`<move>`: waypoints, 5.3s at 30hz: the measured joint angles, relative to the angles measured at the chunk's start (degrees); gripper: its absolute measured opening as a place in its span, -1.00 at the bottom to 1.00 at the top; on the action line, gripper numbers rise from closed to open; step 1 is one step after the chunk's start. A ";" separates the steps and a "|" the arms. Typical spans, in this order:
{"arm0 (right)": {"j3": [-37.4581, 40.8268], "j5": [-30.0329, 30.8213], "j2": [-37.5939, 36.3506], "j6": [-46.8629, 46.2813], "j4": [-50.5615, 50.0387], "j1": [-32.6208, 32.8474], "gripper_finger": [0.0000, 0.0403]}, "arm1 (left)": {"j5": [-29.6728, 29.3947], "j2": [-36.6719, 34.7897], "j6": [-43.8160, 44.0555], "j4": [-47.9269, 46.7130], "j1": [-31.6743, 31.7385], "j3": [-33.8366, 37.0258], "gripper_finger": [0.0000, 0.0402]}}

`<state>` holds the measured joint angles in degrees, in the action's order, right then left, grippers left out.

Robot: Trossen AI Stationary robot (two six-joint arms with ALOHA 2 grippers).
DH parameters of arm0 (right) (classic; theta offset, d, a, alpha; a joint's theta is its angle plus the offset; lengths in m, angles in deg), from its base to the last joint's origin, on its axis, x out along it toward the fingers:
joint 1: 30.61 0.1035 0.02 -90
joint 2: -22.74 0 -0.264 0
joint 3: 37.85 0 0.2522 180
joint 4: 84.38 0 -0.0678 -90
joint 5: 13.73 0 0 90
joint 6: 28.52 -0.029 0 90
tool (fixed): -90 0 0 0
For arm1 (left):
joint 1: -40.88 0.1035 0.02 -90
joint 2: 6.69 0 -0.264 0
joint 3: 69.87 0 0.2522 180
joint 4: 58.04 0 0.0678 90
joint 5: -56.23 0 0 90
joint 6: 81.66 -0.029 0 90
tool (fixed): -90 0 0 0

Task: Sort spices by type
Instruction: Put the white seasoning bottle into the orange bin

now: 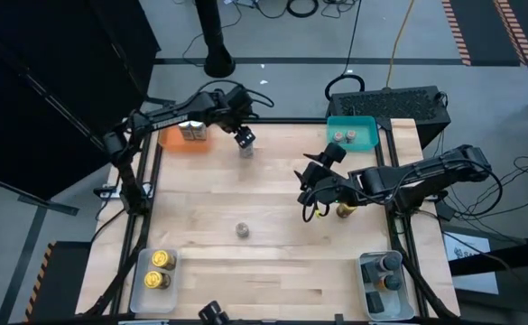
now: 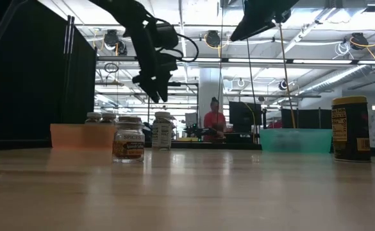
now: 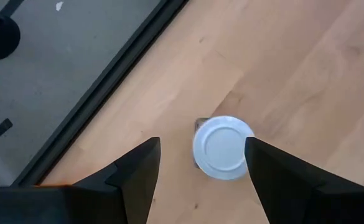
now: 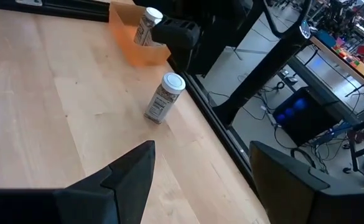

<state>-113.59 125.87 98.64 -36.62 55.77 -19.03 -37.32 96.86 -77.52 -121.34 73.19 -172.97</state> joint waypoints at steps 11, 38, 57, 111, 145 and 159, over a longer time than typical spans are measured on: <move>0.00 -0.04 0.00 -0.01 -0.02 0.00 0.20 | -0.50 0.26 1.60 -1.23 -1.67 -0.44 0.55; -0.02 -0.19 0.00 -0.82 -2.14 0.02 0.20 | -1.17 4.71 4.27 3.55 -3.49 1.76 0.64; -0.07 -0.19 0.02 -2.00 -3.68 0.04 0.20 | -4.97 4.98 2.88 -3.69 -6.63 2.03 0.64; -0.07 -1.72 -0.15 -11.18 -13.49 0.15 0.20 | 4.91 3.26 -30.14 16.61 -14.40 22.75 0.05; 0.00 -14.29 4.70 9.00 17.88 7.50 0.20 | -13.37 -14.66 -18.00 15.88 -41.36 12.15 0.02; -0.04 -13.90 7.62 15.08 20.36 7.56 0.04 | -13.72 -14.66 -17.97 21.17 -43.34 12.17 0.04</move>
<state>-113.63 111.97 106.26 -21.54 76.13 -11.47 -51.04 82.19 -95.49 -100.17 29.85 -160.80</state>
